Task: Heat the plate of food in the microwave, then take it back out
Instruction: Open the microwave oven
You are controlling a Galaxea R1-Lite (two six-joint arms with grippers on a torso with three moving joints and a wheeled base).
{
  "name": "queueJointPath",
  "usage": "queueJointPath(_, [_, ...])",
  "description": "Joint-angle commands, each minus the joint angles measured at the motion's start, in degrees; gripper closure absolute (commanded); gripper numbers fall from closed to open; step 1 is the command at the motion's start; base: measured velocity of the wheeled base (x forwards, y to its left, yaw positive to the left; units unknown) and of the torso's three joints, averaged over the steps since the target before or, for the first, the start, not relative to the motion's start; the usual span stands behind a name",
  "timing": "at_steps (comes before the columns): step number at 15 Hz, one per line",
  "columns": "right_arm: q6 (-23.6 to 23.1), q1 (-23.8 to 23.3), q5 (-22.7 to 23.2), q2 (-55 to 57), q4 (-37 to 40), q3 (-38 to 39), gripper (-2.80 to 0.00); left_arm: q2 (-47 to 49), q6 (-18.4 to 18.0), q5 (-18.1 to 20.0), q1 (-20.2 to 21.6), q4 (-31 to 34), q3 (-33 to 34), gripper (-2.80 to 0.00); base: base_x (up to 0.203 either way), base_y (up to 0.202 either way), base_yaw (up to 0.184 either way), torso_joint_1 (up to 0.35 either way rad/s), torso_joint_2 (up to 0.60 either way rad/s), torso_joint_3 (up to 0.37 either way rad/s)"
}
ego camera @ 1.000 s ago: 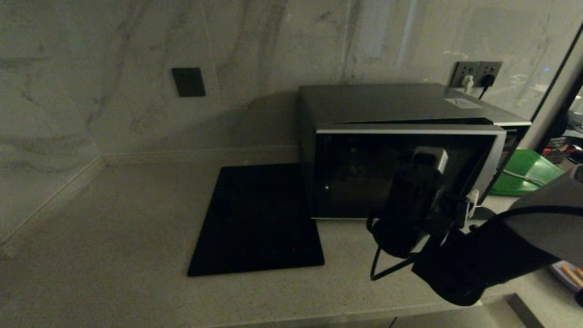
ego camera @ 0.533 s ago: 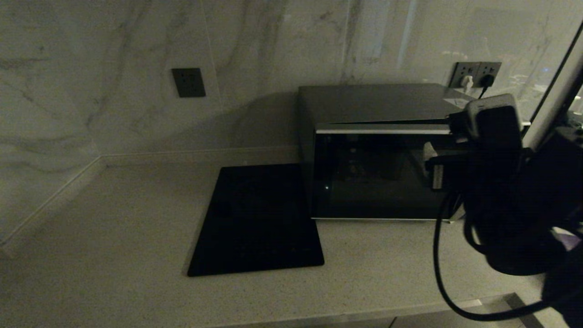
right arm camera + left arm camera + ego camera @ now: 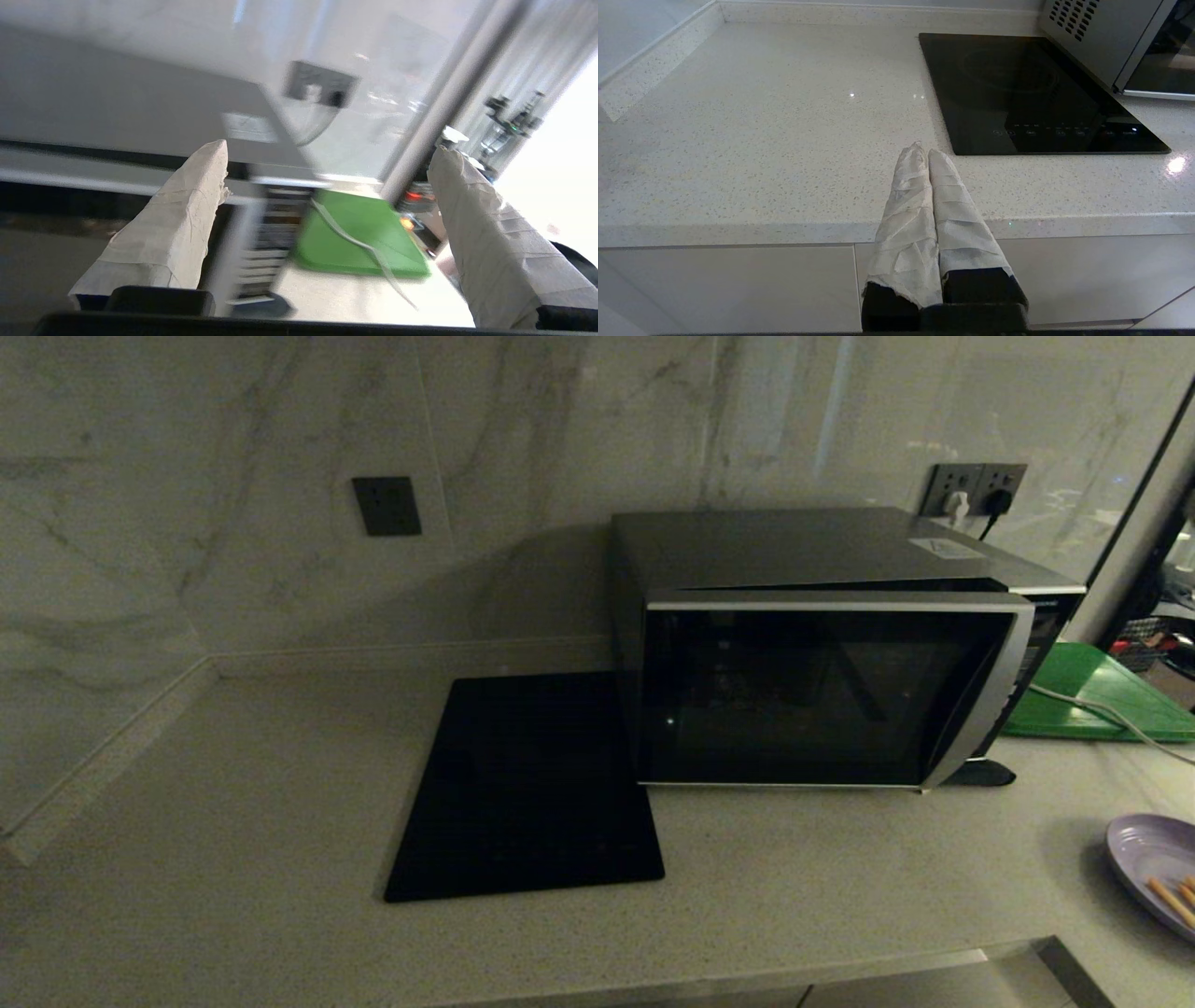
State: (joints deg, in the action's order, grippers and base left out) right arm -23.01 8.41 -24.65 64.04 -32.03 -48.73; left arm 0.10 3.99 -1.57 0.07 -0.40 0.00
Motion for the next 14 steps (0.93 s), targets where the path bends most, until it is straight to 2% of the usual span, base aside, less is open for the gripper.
queueJointPath(1, [2.9, -6.5, 1.4, -10.9, 22.3, -7.0, -2.8, 0.0, 0.1, -0.1, 0.0, 0.0, 0.0, 0.0, 0.0, 0.0, 0.0, 0.0, 0.0, 0.0])
queueJointPath(4, [6.4, -12.9, 1.7, -17.0, 42.7, -11.8, -2.8, 0.0, 0.1, 0.0, 0.0, 0.0, 0.0, 0.0, 0.0, 0.0, 0.0, 0.0, 0.0, 0.0])
queueJointPath(5, [7.0, -13.6, 0.3, -18.4, 45.5, -12.0, -2.8, 0.0, 0.1, -0.1, 0.0, 0.0, 0.0, 0.0, 0.0, 0.0, 0.0, 0.0, 0.0, 0.0])
queueJointPath(14, [5.2, -13.6, -0.2, -17.5, 46.1, -9.6, -2.8, 0.0, 0.1, -0.1, 0.0, 0.0, 0.0, 0.0, 0.0, 0.0, 0.0, 0.0, 0.0, 0.0])
